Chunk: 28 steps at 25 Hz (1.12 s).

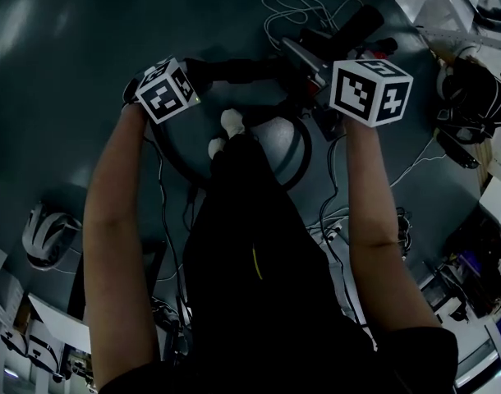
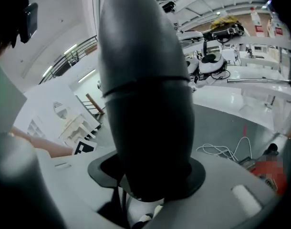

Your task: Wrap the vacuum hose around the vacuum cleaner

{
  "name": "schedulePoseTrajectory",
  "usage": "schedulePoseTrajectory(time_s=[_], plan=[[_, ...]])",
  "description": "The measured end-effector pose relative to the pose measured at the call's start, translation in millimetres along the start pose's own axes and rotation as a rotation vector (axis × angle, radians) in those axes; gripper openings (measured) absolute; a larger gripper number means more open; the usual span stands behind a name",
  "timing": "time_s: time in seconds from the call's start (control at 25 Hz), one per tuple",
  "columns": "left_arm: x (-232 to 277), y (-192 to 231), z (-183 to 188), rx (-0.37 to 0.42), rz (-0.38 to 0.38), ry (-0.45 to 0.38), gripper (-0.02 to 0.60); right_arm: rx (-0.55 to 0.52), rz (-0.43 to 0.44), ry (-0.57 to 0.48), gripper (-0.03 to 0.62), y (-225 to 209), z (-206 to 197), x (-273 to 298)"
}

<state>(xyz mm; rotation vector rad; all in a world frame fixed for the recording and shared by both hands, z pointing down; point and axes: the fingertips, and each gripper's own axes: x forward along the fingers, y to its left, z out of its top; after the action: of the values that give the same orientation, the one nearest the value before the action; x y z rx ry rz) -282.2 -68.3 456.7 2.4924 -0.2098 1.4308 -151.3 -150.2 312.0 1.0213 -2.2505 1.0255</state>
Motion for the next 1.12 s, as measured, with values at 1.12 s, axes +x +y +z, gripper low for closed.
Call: schedulePoseTrajectory(time_s=[1.12], plan=[[-44.7,-47.7,-32.2,-0.001,0.123,0.034,0.178,0.140,-0.124,0.038,0.216,42.1,-78.1,-29.9]])
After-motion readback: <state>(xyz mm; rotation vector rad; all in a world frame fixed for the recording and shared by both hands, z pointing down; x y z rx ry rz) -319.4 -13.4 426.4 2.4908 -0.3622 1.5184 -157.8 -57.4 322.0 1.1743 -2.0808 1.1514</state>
